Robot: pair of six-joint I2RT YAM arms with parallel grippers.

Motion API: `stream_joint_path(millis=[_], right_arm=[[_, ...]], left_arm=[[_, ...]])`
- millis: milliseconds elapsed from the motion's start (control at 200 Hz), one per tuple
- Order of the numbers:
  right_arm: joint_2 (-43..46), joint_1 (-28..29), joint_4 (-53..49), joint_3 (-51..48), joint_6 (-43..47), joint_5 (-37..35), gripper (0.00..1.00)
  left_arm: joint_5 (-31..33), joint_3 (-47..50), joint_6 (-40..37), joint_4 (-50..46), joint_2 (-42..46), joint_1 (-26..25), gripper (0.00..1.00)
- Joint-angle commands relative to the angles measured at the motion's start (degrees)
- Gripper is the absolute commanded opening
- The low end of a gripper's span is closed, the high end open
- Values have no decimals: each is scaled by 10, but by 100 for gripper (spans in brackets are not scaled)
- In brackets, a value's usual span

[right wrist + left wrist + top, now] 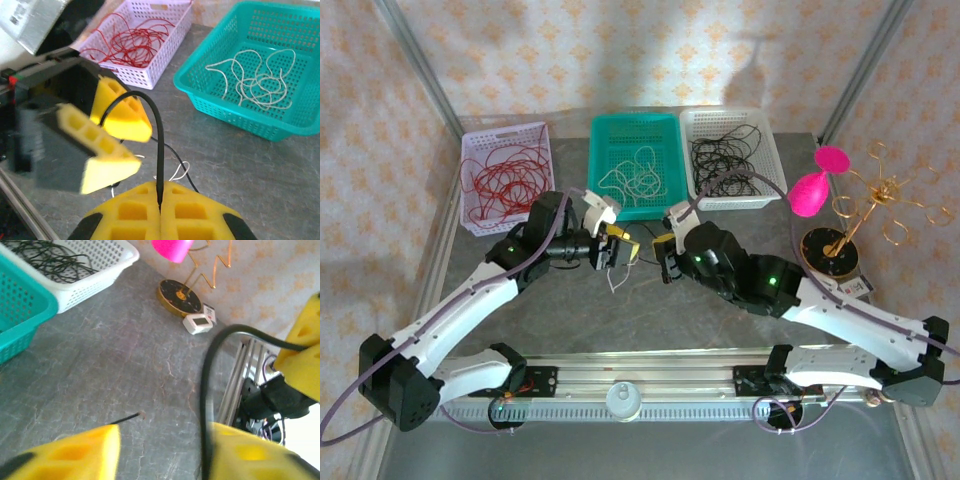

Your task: Untangle the cables

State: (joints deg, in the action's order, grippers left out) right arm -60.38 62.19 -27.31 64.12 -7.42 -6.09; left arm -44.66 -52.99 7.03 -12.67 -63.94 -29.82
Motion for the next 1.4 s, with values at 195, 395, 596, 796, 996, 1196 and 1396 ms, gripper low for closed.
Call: stream_joint_path(millis=[195,395,596,796,996,1196,1396], right_arm=[[66,-12,121,-70,42,-72,45],[138,-110,332,-221,23,67,61],[101,-127,629,-367,8,268,64],[-3,-90,783,-375,16,277,67],[-82,-74,894,-358,-34,219,61],[-187,-41,914,-303,-23,154,57],[-257,-40,928,-278,-16,119,49]], left_arm=[[68,37,113,156,39,-9,0],[89,32,171,180,39,-9,0],[120,53,254,245,51,-9,0],[139,96,343,316,84,-10,0],[148,110,379,334,93,-17,0],[154,111,391,328,98,-21,0],[165,105,411,318,111,-28,0]])
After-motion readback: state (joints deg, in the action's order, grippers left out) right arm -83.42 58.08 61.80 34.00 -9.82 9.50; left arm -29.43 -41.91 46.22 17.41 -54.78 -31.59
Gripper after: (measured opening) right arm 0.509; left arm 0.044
